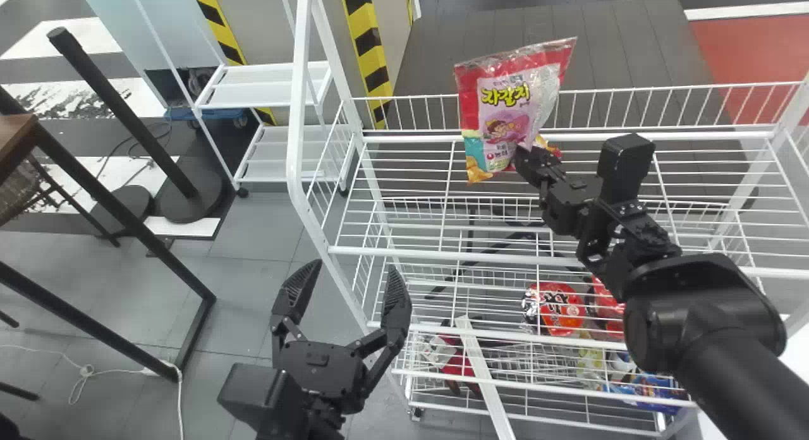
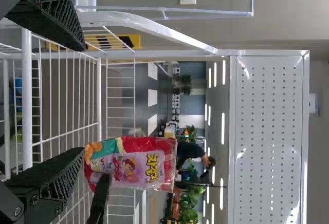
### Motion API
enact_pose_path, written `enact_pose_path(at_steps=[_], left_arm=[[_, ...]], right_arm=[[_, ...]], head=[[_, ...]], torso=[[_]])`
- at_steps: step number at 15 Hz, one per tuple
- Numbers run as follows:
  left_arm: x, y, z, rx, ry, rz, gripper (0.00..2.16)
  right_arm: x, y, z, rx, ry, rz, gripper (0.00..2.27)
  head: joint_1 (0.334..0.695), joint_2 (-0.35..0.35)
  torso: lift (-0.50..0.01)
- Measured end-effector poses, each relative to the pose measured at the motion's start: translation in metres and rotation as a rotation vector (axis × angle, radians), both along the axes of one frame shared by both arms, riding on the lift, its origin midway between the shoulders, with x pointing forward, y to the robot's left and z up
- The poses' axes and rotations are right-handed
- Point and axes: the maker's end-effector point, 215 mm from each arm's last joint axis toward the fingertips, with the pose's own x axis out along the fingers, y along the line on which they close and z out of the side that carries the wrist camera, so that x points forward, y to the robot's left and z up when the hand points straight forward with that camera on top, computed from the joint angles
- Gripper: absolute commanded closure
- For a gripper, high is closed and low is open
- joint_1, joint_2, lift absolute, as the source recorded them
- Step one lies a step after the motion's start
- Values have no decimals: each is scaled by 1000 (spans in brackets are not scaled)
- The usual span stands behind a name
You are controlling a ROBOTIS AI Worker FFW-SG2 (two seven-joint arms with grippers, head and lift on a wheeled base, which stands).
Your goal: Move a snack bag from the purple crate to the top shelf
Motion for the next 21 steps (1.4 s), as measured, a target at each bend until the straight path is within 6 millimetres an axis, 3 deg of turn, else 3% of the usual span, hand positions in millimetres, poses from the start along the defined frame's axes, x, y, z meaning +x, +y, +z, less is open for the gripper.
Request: enact_pose_path(at_steps=[5, 7, 8, 9, 21], left_arm=[[-1, 0, 1, 1, -2, 1, 134], [-1, 0, 0, 1, -1, 1, 134], [-1, 0, 0, 1, 0, 1, 134], [-1, 0, 0, 1, 0, 1, 134], [-2, -2, -4, 2, 9, -2, 134]], right_arm=[[-3, -1, -5, -2, 8, -5, 1173], [-5, -1, -7, -2, 10, -7, 778], [-6, 0, -7, -1, 7, -7, 390], [-6, 0, -4, 0, -3, -12, 151], [-22, 20, 11, 29, -36, 15, 130]], head=[[695, 205], [695, 206], [695, 207], [695, 207], [695, 230]], torso=[[0], [0], [0], [0], [0]])
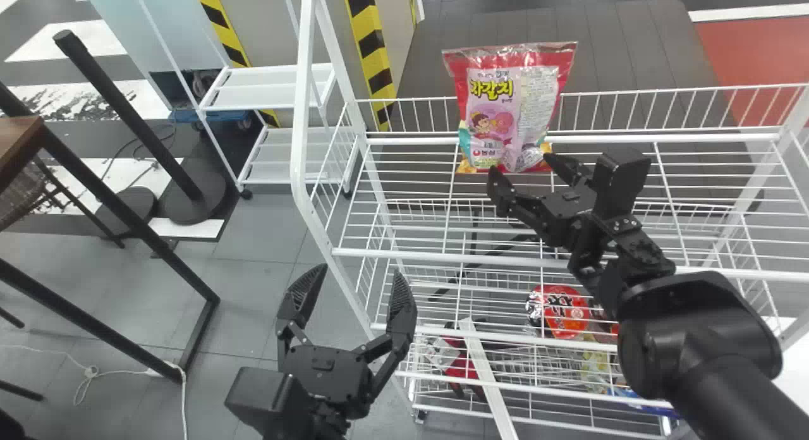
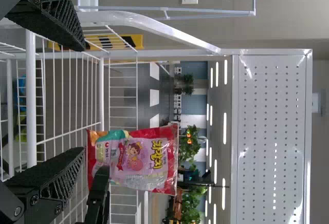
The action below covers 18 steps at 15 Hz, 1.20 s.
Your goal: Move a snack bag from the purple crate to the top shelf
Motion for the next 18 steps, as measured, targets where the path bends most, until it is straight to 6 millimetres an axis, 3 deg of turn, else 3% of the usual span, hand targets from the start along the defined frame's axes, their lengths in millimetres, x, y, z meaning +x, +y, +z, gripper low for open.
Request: enact_pose_path(at_steps=[4, 7, 9, 11, 13, 18], left_arm=[[0, -1, 2, -2, -3, -1, 134], [1, -1, 5, -4, -9, -1, 137], [1, -2, 7, -7, -13, 0, 137], [0, -3, 11, -12, -17, 2, 137], [-2, -4, 16, -17, -22, 2, 124], [-2, -8, 20, -26, -22, -1, 137]], right_arm=[[-22, 14, 14, 39, -13, 19, 134], [-40, 27, 54, 94, -37, 38, 134], [-51, 20, 85, 134, -55, 27, 134], [-62, -7, 105, 133, -77, 2, 134], [-79, -57, 109, 88, -92, -38, 140], [-148, -155, 80, -4, -75, -102, 147]], head=[[695, 244], [695, 268], [695, 267], [695, 254], [695, 196], [695, 64]], torso=[[0], [0], [0], [0], [0], [0]])
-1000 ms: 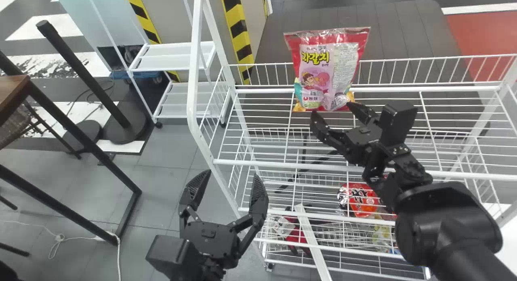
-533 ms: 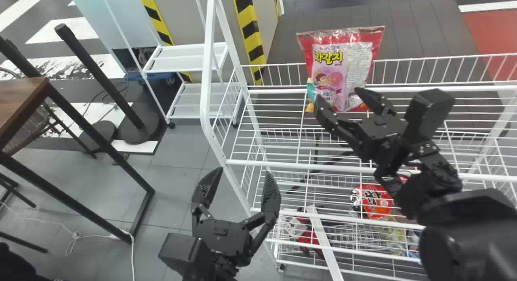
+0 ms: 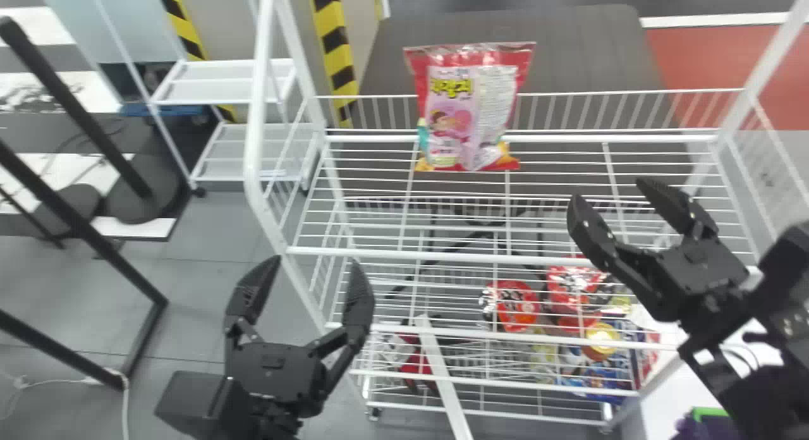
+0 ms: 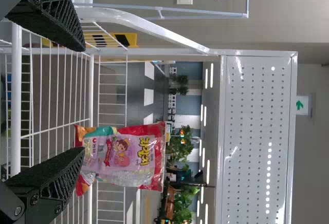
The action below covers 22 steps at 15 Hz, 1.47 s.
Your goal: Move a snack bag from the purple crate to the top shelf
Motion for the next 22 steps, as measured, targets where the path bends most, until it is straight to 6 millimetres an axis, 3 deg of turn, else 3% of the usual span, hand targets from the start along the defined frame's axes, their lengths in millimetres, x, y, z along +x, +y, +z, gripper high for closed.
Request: enact_pose_path(at_steps=[4, 6, 13, 18, 22], left_arm=[[1, -5, -2, -8, 11, 2, 137], [1, -5, -3, -12, 14, 13, 137], [11, -22, 7, -10, 4, -2, 137], [49, -61, 8, 19, 41, -61, 137], [81, -90, 4, 70, 79, -69, 154]], right_arm=[[-52, -55, -9, -44, -12, -66, 147], [-62, -67, -13, -59, -9, -75, 147], [-78, -64, -38, -93, 55, -61, 147], [-88, -70, -48, -106, 81, -68, 147], [-90, -60, -50, -119, 84, -43, 147]], head=[[695, -30], [695, -50], [695, -69], [695, -138], [695, -153]], torso=[[0], [0], [0], [0], [0]])
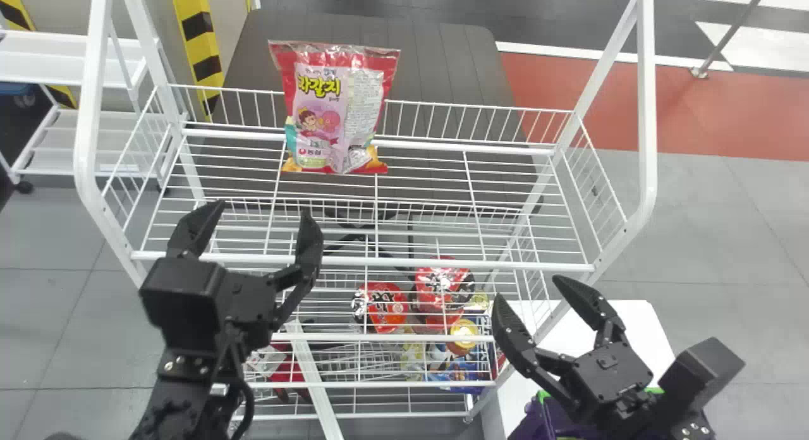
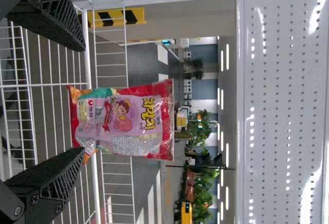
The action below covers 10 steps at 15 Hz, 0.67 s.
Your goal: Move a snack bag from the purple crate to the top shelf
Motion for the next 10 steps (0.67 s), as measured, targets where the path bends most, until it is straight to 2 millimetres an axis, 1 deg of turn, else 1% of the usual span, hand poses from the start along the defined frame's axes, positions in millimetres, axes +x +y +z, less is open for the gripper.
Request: enact_pose_path(at_steps=[2, 3, 5, 6, 7, 8, 10], left_arm=[[14, -15, 5, -4, -3, -8, 157], [21, -24, 5, -5, 5, -14, 157], [35, -38, 8, -12, 15, -26, 157], [41, -44, 9, -14, 21, -31, 157], [46, -48, 7, -11, 31, -35, 157], [52, -53, 5, -8, 42, -42, 157], [60, -61, 2, -11, 55, -51, 211]], right_arm=[[-2, -1, -2, -2, 5, 2, 147], [-4, -2, -2, -3, 6, 2, 147], [-6, -7, -3, -4, 9, -3, 147], [-8, -12, -5, -5, 14, -11, 147], [-10, -19, -7, -8, 19, -21, 147], [-12, -28, -10, -10, 25, -30, 147], [-16, -48, -15, -9, 35, -52, 147]], head=[[695, -167], [695, -187], [695, -204], [695, -224], [695, -224], [695, -250], [695, -278]], torso=[[0], [0], [0], [0], [0], [0], [0]])
